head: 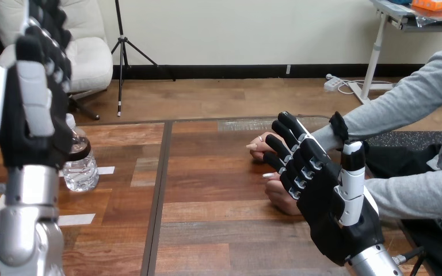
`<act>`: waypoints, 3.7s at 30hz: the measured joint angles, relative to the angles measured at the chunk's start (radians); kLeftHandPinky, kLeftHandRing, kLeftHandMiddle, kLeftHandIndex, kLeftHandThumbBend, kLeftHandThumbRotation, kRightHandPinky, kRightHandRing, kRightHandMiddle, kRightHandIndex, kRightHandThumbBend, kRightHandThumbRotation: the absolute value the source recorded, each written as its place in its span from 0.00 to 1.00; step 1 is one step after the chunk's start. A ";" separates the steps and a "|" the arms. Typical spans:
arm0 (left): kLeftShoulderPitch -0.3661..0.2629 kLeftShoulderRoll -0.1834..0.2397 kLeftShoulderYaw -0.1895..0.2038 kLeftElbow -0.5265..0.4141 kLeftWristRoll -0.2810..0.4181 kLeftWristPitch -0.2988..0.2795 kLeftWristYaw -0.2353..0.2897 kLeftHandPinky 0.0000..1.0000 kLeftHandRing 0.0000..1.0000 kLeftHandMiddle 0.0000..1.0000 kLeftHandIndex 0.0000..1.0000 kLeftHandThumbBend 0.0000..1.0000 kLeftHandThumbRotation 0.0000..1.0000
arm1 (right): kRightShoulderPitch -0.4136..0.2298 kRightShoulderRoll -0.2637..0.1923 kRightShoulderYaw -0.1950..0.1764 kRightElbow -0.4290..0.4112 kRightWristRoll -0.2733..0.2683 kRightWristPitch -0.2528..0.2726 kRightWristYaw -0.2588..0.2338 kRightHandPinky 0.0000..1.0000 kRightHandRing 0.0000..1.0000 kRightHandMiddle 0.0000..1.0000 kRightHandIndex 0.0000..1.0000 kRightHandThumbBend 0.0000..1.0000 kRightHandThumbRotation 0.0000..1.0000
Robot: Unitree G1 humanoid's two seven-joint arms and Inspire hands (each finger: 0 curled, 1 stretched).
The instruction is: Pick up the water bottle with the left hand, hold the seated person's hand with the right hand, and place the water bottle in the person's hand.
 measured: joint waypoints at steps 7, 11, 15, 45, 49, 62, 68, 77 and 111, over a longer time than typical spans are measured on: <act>-0.049 0.024 0.020 0.029 0.000 0.000 0.021 1.00 1.00 1.00 1.00 0.83 1.00 | 0.000 0.000 0.000 0.000 0.000 0.000 0.000 1.00 1.00 1.00 0.97 0.93 1.00; -0.081 0.035 0.036 0.053 -0.001 0.007 0.033 1.00 1.00 1.00 1.00 0.81 1.00 | 0.000 0.000 0.000 0.000 -0.001 0.000 -0.001 1.00 1.00 1.00 0.97 0.93 1.00; -0.112 0.048 0.051 0.081 -0.002 0.020 0.044 1.00 1.00 1.00 1.00 0.77 1.00 | 0.000 0.000 0.001 0.000 -0.001 0.000 -0.001 1.00 1.00 0.99 0.97 0.93 1.00; -0.338 0.156 0.132 0.589 0.032 -0.006 0.099 1.00 1.00 1.00 1.00 0.71 1.00 | 0.000 0.000 0.001 0.000 0.001 0.000 0.000 1.00 1.00 1.00 0.97 0.93 1.00; -0.363 0.164 0.137 0.670 0.036 -0.020 0.116 1.00 1.00 1.00 1.00 0.70 1.00 | 0.000 0.000 0.001 0.000 0.001 0.000 0.000 1.00 1.00 0.99 0.97 0.92 1.00; -0.429 0.203 0.142 0.906 0.054 -0.065 0.151 1.00 1.00 1.00 1.00 0.72 1.00 | 0.000 0.000 0.001 0.000 0.001 0.000 0.000 1.00 1.00 0.99 0.96 0.93 1.00; -0.455 0.230 0.140 0.998 0.079 -0.080 0.163 1.00 1.00 1.00 1.00 0.68 1.00 | 0.000 0.000 0.001 0.000 0.001 0.000 0.000 1.00 1.00 0.99 0.96 0.92 1.00; -0.484 0.262 0.131 1.101 0.100 -0.089 0.168 1.00 1.00 1.00 1.00 0.63 1.00 | 0.000 0.000 0.001 0.000 0.002 0.001 0.001 1.00 1.00 0.99 0.96 0.92 1.00; -0.563 0.298 0.120 1.269 0.137 -0.045 0.193 1.00 1.00 1.00 1.00 0.66 0.96 | 0.000 0.000 0.001 0.000 0.003 0.001 0.003 1.00 1.00 0.99 0.96 0.92 1.00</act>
